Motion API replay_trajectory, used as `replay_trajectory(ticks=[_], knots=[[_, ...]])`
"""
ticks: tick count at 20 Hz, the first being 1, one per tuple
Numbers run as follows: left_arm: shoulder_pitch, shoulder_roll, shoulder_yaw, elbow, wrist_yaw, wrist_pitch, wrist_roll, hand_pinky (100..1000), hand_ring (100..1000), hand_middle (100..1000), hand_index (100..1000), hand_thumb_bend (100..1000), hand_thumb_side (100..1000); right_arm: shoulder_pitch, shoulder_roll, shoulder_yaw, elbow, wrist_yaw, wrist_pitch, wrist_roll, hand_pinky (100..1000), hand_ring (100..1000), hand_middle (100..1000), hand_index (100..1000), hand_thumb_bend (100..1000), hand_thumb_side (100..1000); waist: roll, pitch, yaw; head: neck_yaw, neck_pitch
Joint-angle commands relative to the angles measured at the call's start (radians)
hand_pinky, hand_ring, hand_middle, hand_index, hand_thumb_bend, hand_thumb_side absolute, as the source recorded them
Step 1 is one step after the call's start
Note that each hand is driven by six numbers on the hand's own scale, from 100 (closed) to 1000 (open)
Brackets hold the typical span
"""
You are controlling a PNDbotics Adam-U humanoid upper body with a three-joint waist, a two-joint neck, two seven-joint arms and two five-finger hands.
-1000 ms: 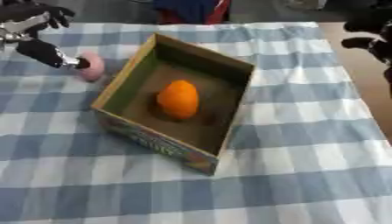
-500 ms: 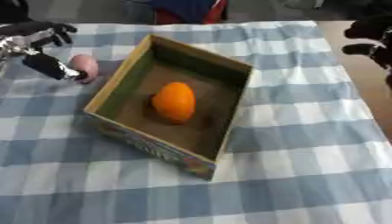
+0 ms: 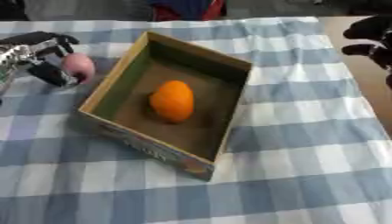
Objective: Pick up objects on the table and place them in the box.
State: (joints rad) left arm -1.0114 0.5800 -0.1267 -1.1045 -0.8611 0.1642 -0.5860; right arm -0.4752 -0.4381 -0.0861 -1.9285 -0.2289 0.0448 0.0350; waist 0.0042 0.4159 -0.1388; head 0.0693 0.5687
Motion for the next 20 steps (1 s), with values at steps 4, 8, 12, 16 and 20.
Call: replay_trajectory(ticks=[4,8,12,16,20], knots=[[-0.019,0.009,0.011,0.003,0.006,0.010,0.010,328,781,767,870,281,159,-0.012,-0.031,-0.011,-0.006,0.007,-0.001,0.003,692,745,644,870,100,1000,-0.001,-0.017,-0.003,0.004,-0.011],[-0.020,0.013,0.010,-0.009,0.014,0.014,0.025,273,735,694,774,260,108,-0.009,-0.031,-0.011,-0.004,0.007,-0.001,0.004,692,745,643,870,100,1000,-0.002,-0.020,-0.001,0.001,-0.006],[-0.018,0.017,0.005,-0.026,0.020,0.012,0.027,244,710,665,759,224,100,-0.006,-0.029,-0.012,-0.003,0.007,0.000,0.004,693,745,643,870,100,1000,-0.002,-0.025,0.002,-0.001,-0.004],[-0.019,0.019,0.001,-0.040,0.021,0.011,0.018,225,692,645,752,166,100,-0.004,-0.028,-0.012,-0.002,0.006,0.000,0.004,693,745,643,870,100,1000,-0.002,-0.029,0.004,-0.002,-0.001],[-0.022,0.021,0.001,-0.053,0.022,0.010,0.016,203,676,639,758,100,138,-0.002,-0.026,-0.012,-0.002,0.006,0.001,0.005,693,745,643,870,100,1000,-0.002,-0.033,0.005,-0.004,0.002]])
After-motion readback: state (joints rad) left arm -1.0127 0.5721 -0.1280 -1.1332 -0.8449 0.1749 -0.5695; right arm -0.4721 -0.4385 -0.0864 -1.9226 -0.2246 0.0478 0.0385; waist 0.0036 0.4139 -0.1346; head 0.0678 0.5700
